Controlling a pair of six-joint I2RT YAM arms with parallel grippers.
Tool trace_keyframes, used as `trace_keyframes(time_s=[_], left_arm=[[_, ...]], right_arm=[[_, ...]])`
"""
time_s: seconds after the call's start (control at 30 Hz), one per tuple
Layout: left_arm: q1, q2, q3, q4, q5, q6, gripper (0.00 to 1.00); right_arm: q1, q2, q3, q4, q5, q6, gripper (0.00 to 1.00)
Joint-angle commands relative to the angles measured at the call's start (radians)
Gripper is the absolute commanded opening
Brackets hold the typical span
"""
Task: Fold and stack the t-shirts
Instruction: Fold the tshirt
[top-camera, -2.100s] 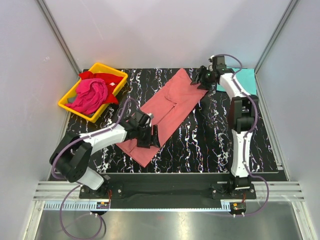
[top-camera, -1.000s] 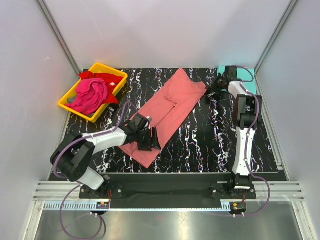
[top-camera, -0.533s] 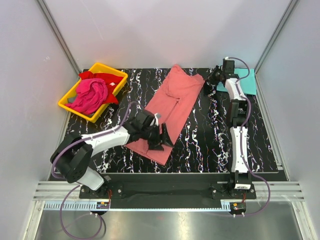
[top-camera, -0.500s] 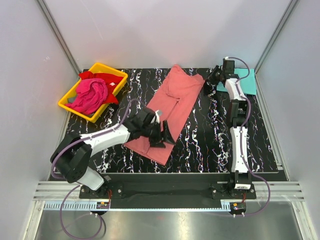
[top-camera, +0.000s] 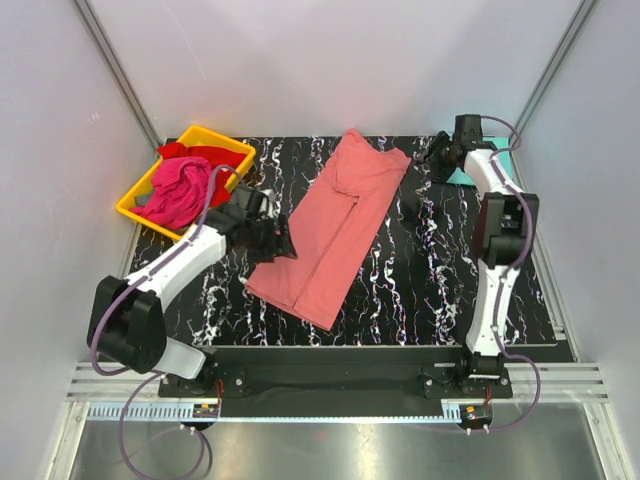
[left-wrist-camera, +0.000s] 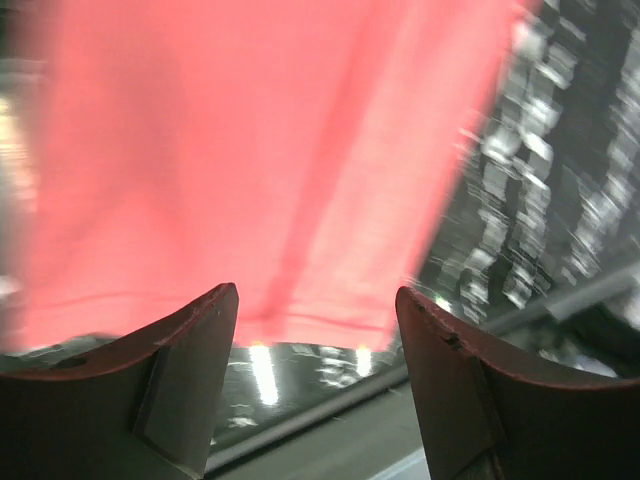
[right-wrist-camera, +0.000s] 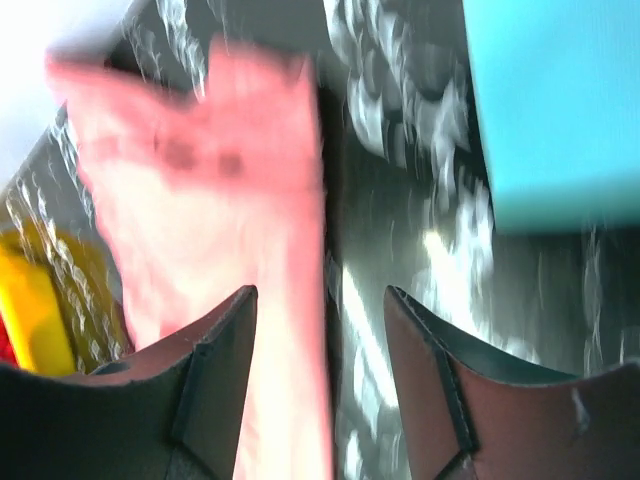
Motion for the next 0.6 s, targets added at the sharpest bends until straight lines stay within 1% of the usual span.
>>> trace_keyframes(time_s=[0.0, 0.03, 0.07, 0.1, 0.13, 0.17, 0.2, 0.23, 0.27, 0.3, 0.33, 0.4, 0.43, 0.47, 0.53, 0.57], left_arm=[[0.091, -0.056, -0.037, -0.037, -0.116, 0.109, 0.7], [0.116, -0.052, -0.04, -0.035, -0.145, 0.117, 0.7], [0.123, -0.035, -0.042, -0.041, -0.187, 0.129, 0.7], [0.13, -0.024, -0.045, -0.041, -0.212, 0.132, 0.7], [0.145, -0.015, -0.052, -0.035, -0.225, 0.135, 0.7], [0.154, -0.004, -0.065, -0.028, -0.22, 0.128, 0.7], [0.169, 0.023, -0.062, -0.032, -0.181, 0.123, 0.69], [0.197, 0.028, -0.065, -0.009, -0.133, 0.119, 0.68], [0.211, 0.028, -0.086, 0.012, -0.037, 0.096, 0.68], [0.228, 0.028, -0.094, 0.029, 0.008, 0.085, 0.67], [0.243, 0.024, -0.097, 0.04, 0.033, 0.082, 0.65], [0.243, 0.004, -0.095, 0.028, -0.011, 0.094, 0.66], [0.245, -0.001, -0.097, 0.012, -0.027, 0.097, 0.66], [0.246, -0.002, -0.102, 0.003, -0.045, 0.114, 0.66], [0.251, 0.004, -0.115, -0.009, -0.053, 0.126, 0.66], [0.254, 0.011, -0.135, -0.011, -0.056, 0.131, 0.66]], right_arm=[[0.128, -0.311, -0.281, -0.07, 0.099, 0.042, 0.61], [0.153, -0.411, -0.358, -0.069, 0.101, 0.072, 0.61], [0.178, -0.461, -0.508, -0.06, 0.101, 0.1, 0.61], [0.234, -0.507, -0.584, -0.044, 0.093, 0.128, 0.61], [0.262, -0.596, -0.659, -0.024, 0.095, 0.186, 0.61], [0.299, -0.634, -0.732, 0.027, 0.096, 0.217, 0.61], [0.36, -0.673, -0.862, 0.054, 0.096, 0.246, 0.61], [0.397, -0.705, -0.918, 0.078, 0.099, 0.317, 0.62], [0.428, -0.762, -1.008, 0.118, 0.105, 0.356, 0.61], [0.46, -0.785, -1.041, 0.121, 0.136, 0.435, 0.61], [0.533, -0.808, -1.067, 0.126, 0.154, 0.473, 0.6], [0.602, -0.859, -1.106, 0.071, 0.217, 0.555, 0.59], [0.662, -0.879, -1.117, 0.051, 0.229, 0.629, 0.58], [0.704, -0.886, -1.139, 0.043, 0.237, 0.657, 0.55], [0.777, -0.89, -1.163, 0.057, 0.265, 0.726, 0.55], [0.843, -0.883, -1.181, 0.087, 0.268, 0.743, 0.55]])
